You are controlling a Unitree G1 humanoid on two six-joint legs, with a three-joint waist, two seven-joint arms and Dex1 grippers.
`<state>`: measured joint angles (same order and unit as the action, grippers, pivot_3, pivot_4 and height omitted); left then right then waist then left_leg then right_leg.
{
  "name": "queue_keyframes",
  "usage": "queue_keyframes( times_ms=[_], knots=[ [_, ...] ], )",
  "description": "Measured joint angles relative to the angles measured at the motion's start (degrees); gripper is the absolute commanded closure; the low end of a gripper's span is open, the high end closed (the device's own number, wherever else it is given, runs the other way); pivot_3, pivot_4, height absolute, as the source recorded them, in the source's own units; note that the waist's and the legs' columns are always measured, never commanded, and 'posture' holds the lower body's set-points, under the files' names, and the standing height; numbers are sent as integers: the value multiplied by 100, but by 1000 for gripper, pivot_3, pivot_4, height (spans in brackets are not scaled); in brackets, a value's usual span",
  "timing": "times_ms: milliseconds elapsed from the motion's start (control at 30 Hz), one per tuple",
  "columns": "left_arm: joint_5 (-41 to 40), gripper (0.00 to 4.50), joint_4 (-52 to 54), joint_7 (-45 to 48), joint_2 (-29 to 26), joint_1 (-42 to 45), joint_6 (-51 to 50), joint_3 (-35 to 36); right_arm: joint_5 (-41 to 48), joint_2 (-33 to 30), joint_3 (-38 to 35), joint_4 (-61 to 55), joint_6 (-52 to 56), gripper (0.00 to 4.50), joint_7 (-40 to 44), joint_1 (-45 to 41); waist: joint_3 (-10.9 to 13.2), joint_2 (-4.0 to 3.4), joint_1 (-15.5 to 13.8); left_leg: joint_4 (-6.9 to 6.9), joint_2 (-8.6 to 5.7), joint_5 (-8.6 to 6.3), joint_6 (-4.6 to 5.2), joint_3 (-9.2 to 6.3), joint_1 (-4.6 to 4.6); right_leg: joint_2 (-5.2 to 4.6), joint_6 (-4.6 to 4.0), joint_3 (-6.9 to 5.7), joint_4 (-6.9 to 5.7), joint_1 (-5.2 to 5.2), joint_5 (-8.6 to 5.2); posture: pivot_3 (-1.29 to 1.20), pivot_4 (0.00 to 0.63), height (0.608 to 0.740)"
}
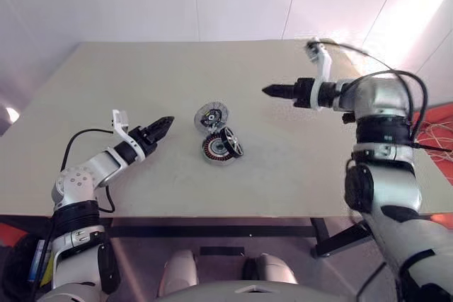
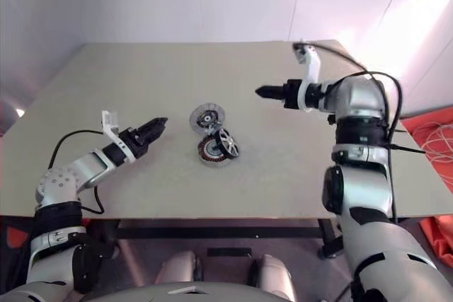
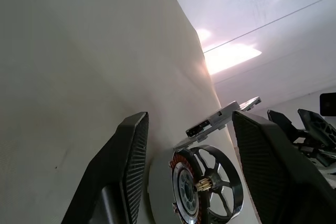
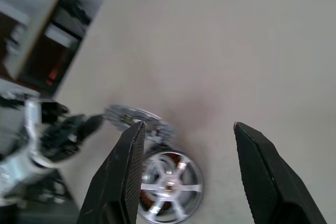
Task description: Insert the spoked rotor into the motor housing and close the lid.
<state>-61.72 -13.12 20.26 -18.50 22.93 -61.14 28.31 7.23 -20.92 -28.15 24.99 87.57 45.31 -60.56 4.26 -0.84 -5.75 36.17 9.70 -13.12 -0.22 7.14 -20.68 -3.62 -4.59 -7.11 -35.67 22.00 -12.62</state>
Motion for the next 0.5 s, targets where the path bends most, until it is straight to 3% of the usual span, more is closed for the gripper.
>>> queue_keyframes(
  times_ms=[133, 233, 367, 500],
  knots=[
    [0, 1813, -11, -14, -39, 0, -48, 22, 675, 533, -578, -435, 424, 1463, -989, 886, 1, -5, -138, -16, 0, 6, -12, 6, 9, 1, 2, 6, 7, 2, 1, 0, 0, 740],
    [2, 1813, -30, -40, -43, 15, -85, 16, 1734, 749, -524, -791, 460, 1463, -1849, 1636, 3, -15, -181, -31, -2, 12, -23, 6, 7, 1, 2, 6, 8, 9, 1, 0, 0, 740],
    [4, 1813, -45, -56, -99, 62, -109, 20, 3505, 412, -82, -1003, 466, 1463, -3059, 2351, 2, -16, -226, -51, -6, 16, -31, 7, 30, 1, 44, 9, 20, -6, -21, 0, 0, 740],
    [7, 1813, -49, -55, -133, 67, -139, 22, 4973, -204, 292, -995, 463, 1463, -3842, 2564, 3, -16, -259, -124, -11, 33, -59, 18, 115, 8, 55, 18, 73, -83, -21, 0, 0, 740]
  ],
)
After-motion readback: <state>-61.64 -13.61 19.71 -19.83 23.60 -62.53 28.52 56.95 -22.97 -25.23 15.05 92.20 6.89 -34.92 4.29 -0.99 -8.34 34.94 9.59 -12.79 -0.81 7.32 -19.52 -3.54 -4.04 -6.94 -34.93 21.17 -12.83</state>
